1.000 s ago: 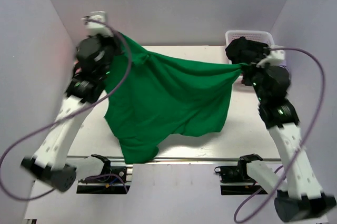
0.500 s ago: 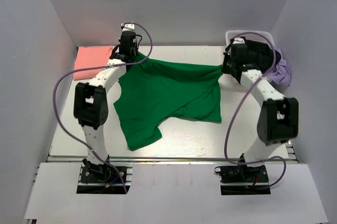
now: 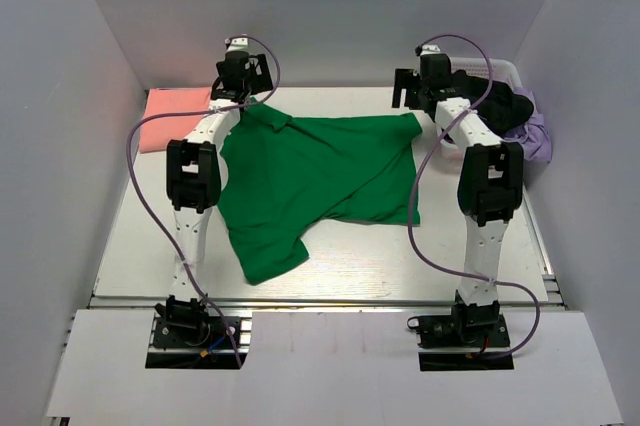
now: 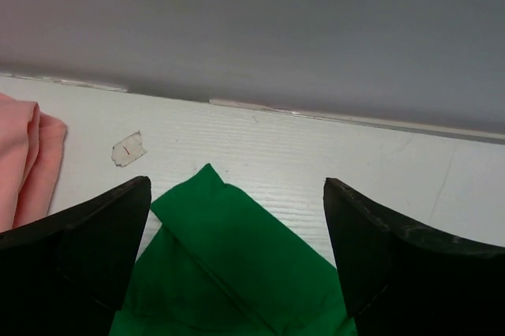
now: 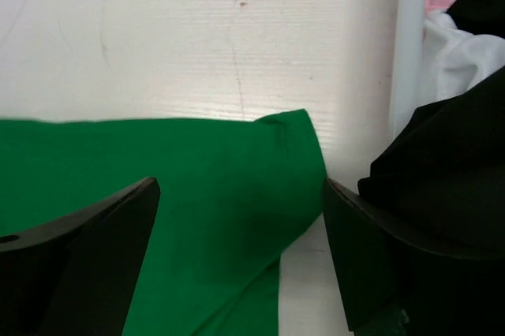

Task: Fold and stack the t-shirts
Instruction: Flatten out the tshirt

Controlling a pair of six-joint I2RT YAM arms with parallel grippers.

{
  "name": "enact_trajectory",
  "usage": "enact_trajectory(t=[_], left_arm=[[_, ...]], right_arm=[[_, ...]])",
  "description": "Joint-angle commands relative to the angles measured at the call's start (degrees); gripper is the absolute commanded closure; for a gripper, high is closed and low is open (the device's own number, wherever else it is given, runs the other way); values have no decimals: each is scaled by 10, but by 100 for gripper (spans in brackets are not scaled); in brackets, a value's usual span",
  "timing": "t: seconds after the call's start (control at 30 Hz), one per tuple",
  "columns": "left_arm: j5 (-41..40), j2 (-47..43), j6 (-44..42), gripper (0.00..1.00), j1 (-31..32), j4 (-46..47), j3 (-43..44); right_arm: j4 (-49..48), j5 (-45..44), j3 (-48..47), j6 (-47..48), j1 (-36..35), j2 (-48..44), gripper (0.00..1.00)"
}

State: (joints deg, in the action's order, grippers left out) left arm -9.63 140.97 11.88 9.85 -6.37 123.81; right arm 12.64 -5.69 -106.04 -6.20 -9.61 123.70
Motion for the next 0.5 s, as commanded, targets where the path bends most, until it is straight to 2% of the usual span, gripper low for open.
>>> enact_trajectory(t=[0.0, 0.07, 0.13, 0.2, 0.23, 0.27, 0.3, 0.33, 0.47], left_arm=[[36, -49, 10, 0, -2, 1, 16], [43, -72, 10, 0, -2, 1, -10], [65, -112, 10, 0, -2, -7, -40], [74, -142, 10, 0, -2, -35, -65], [92, -176, 10, 0, -2, -42, -101], [101, -194, 17, 0, 3, -47, -125], [110, -212, 17, 0, 10, -47, -151], [117, -230, 23, 0, 10, -52, -210], [207, -299, 52, 0, 15, -11, -351]], right_arm=[[23, 40, -21, 8, -1, -35, 10], [21, 49, 22, 9, -1, -64, 10], [17, 96, 46, 7, -2, -114, 10], [22, 121, 110, -12, -4, -143, 10], [28, 132, 130, -18, -6, -189, 10], [33, 135, 196, -25, -7, -206, 10], [35, 135, 219, -45, -6, -220, 10], [47, 138, 240, -64, -7, -264, 10], [71, 149, 387, -97, -5, -338, 10]])
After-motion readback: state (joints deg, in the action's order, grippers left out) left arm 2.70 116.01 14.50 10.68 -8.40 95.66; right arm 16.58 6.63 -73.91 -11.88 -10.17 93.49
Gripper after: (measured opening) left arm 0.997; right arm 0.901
